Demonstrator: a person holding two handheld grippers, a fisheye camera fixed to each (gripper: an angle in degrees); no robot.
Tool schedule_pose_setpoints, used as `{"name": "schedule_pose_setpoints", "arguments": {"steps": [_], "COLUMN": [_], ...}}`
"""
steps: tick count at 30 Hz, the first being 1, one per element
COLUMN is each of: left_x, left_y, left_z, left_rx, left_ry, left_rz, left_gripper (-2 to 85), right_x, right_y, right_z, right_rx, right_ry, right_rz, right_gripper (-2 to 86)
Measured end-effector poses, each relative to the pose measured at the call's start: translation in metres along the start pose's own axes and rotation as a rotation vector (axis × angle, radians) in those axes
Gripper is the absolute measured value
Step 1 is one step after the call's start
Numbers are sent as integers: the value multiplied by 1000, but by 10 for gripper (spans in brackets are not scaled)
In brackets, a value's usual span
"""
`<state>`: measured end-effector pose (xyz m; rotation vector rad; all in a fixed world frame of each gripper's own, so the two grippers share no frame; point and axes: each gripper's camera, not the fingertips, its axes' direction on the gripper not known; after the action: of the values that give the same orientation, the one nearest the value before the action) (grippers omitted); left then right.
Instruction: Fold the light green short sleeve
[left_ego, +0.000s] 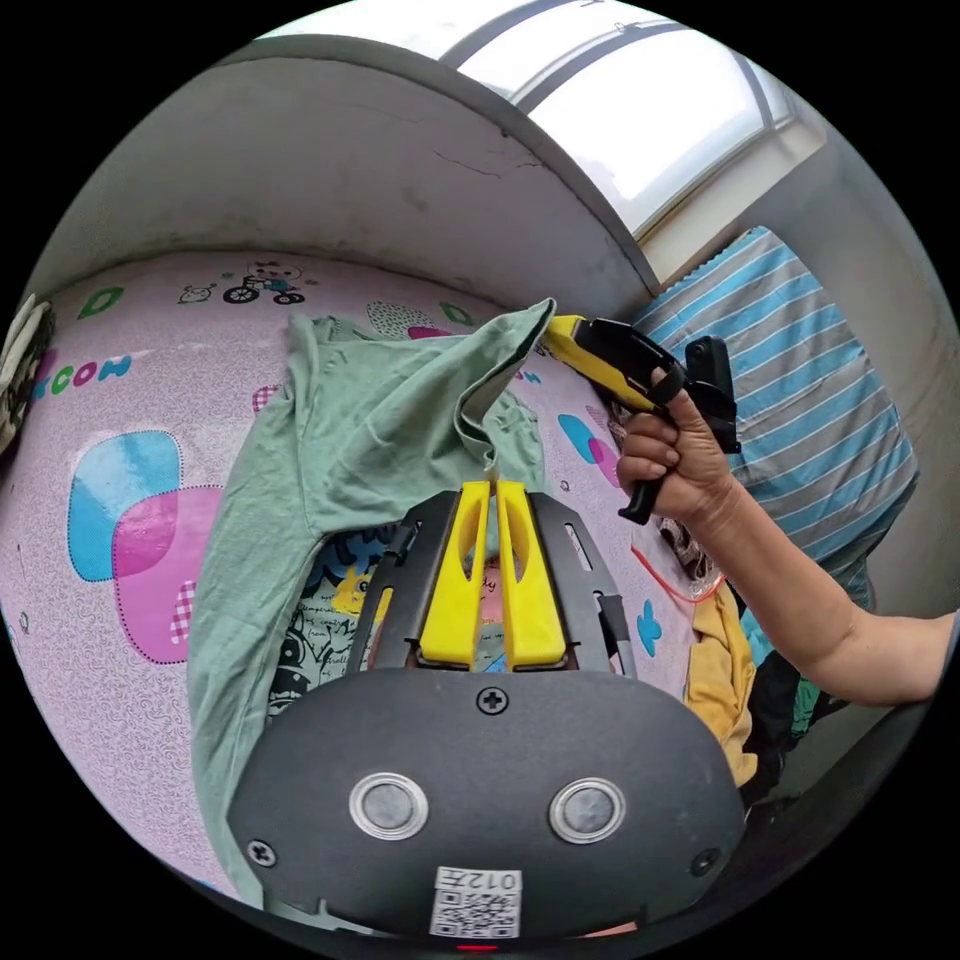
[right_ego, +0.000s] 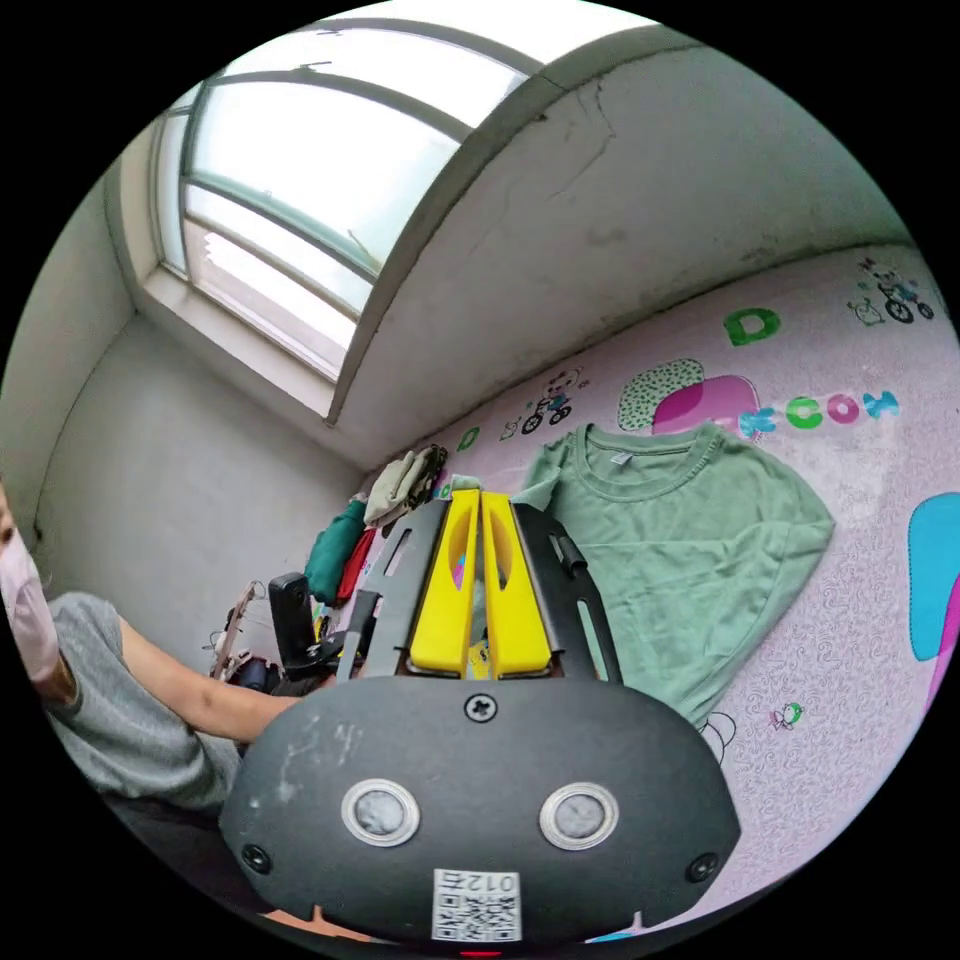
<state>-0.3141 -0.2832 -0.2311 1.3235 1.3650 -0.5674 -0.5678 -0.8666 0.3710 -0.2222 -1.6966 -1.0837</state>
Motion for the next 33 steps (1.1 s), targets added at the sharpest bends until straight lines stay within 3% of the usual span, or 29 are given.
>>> {"name": "schedule_pose_setpoints", "arguments": {"steps": [2,7,15,20,28,33], "left_x": [0,-10,-8,-16,-20,-45], "left_y": [5,18,24,29,49,66], "left_z": [12,44,78,122,109,63], "left_rx": [-22,-102,-107,-253,-208,-237], "left_ry": [-21,-22,-53,20,120,80], "left_rz": [13,-6,16,-7,31,63], "left_gripper": [7,7,8,14,21,20], "right_x": [6,64,81,105,88,57], "right_y": [16,55,81,102,137,164], "right_z": [-1,11,10,30,20,30], "right_rx": [19,-47,9,-156,-108,-194], "right_ry": [88,203,198,393,437,403], "right_rz": [-19,174,192,307,340,310], "right_gripper": [-9,-9,-8,-5,-2,-5]}}
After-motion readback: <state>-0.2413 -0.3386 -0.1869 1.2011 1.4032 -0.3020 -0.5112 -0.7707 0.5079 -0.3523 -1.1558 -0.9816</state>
